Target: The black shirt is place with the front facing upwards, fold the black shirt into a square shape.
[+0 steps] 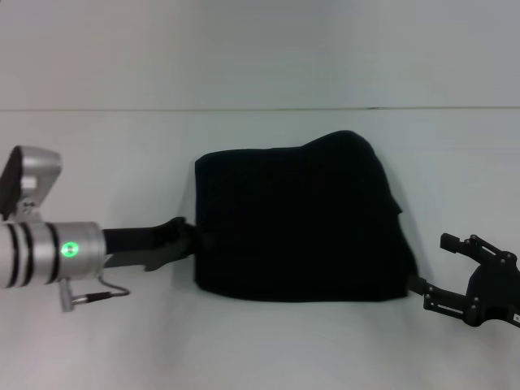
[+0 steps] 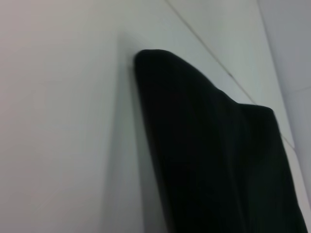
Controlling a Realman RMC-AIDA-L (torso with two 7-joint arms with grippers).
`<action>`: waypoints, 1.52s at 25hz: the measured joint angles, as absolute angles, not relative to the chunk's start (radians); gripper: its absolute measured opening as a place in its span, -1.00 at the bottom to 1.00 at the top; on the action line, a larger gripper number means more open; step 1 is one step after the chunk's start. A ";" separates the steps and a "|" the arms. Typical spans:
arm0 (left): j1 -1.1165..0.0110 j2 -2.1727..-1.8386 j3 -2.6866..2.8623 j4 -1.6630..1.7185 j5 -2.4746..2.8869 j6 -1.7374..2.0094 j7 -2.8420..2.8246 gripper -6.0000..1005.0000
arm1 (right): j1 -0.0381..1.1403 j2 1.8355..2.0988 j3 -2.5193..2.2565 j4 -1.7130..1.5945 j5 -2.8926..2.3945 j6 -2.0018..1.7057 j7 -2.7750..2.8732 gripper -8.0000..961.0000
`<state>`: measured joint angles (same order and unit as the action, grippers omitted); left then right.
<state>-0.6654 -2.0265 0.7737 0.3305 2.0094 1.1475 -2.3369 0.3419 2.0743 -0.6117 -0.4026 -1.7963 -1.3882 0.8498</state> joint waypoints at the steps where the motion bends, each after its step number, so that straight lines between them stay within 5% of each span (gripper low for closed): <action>1: -0.653 -2.019 0.773 0.333 2.009 1.151 -2.337 -0.89 | 0.343 2.075 -0.611 -0.403 -1.796 -1.388 0.850 0.97; 23: -0.552 -2.002 0.658 0.476 1.992 1.468 -1.932 -0.55 | 0.366 2.086 -0.518 -0.403 -1.793 -1.459 0.832 0.97; 38: -0.331 -2.103 0.617 0.643 1.991 1.679 -1.164 0.67 | 0.331 2.090 -0.512 -0.303 -1.802 -1.502 0.587 0.96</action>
